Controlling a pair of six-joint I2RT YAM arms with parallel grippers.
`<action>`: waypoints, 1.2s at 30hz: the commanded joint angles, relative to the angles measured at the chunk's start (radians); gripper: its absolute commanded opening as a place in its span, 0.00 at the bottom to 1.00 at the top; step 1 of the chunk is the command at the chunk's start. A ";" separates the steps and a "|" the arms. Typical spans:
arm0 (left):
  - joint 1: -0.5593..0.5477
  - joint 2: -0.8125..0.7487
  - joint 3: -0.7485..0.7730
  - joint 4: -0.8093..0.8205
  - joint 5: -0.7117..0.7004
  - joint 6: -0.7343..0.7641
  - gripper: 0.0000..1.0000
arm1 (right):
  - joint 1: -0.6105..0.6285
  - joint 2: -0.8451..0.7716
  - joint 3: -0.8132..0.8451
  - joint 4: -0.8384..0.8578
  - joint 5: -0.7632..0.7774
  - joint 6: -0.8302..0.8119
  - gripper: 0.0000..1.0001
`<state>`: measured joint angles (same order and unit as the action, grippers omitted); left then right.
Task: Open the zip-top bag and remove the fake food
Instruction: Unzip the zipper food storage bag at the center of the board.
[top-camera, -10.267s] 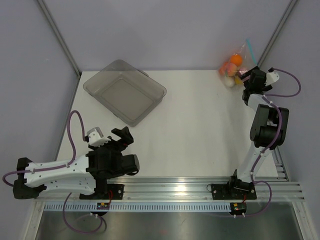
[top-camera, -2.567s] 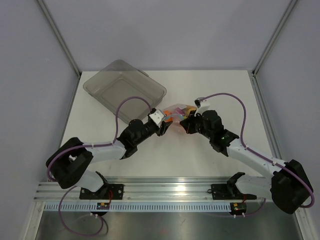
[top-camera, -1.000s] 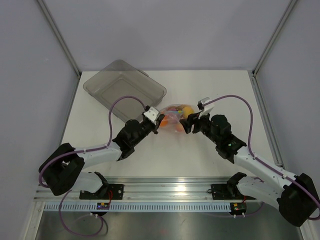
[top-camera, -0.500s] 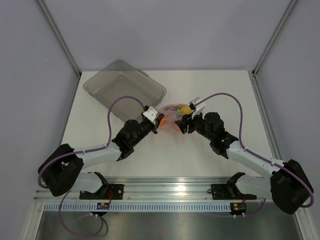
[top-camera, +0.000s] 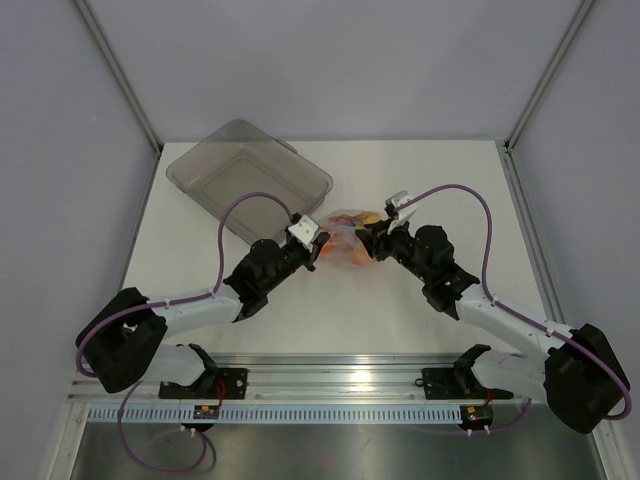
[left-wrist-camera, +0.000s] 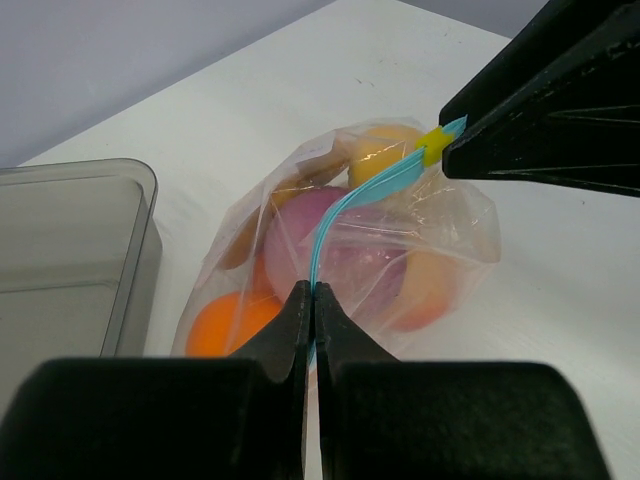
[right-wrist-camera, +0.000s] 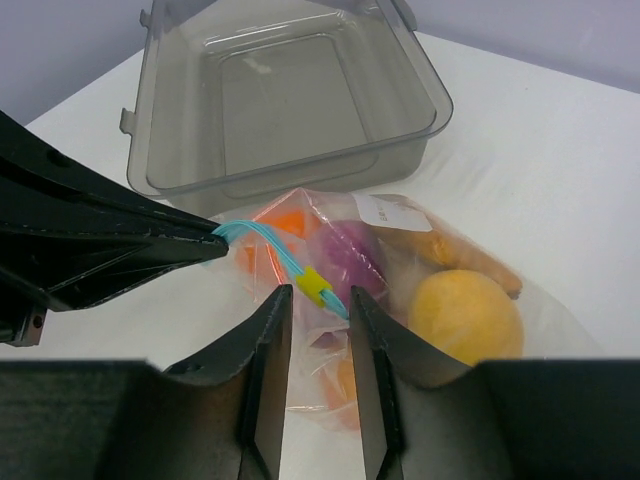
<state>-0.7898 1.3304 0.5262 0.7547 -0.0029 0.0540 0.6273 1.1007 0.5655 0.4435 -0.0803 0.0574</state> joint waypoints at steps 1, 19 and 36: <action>0.001 -0.025 0.014 0.037 0.027 -0.008 0.00 | 0.008 0.024 0.050 0.015 -0.007 -0.005 0.36; 0.000 -0.020 0.037 -0.018 0.037 0.006 0.00 | 0.008 -0.073 0.031 -0.005 -0.073 -0.016 0.00; -0.003 -0.034 0.040 -0.040 0.007 0.003 0.13 | 0.008 -0.151 0.025 -0.034 -0.122 -0.034 0.17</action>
<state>-0.7975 1.3281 0.5499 0.7151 0.0238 0.0513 0.6285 0.9642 0.5697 0.3599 -0.1833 0.0437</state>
